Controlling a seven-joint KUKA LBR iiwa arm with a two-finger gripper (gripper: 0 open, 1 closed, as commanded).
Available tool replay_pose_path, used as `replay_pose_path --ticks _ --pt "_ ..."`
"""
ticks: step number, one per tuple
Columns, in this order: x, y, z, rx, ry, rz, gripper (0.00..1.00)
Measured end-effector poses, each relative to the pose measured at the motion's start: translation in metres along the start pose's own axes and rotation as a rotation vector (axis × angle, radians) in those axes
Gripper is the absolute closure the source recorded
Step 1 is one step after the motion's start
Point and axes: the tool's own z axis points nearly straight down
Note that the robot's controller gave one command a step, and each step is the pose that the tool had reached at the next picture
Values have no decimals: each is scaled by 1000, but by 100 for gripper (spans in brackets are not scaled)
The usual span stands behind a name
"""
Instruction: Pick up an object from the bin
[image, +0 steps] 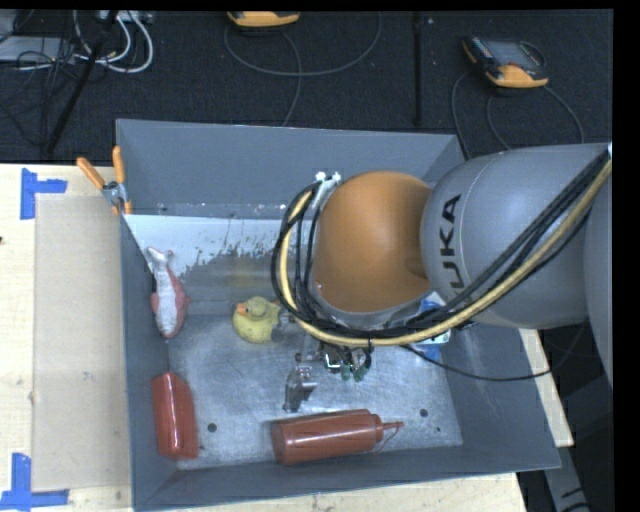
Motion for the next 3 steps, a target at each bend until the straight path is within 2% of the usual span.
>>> replay_pose_path --ticks 1,2,3 --pt "-2 -1 -4 -1 -8 4 0" --pt "21 -36 57 -1 -11 -82 0" --pt "35 -103 66 2 -5 -40 0"
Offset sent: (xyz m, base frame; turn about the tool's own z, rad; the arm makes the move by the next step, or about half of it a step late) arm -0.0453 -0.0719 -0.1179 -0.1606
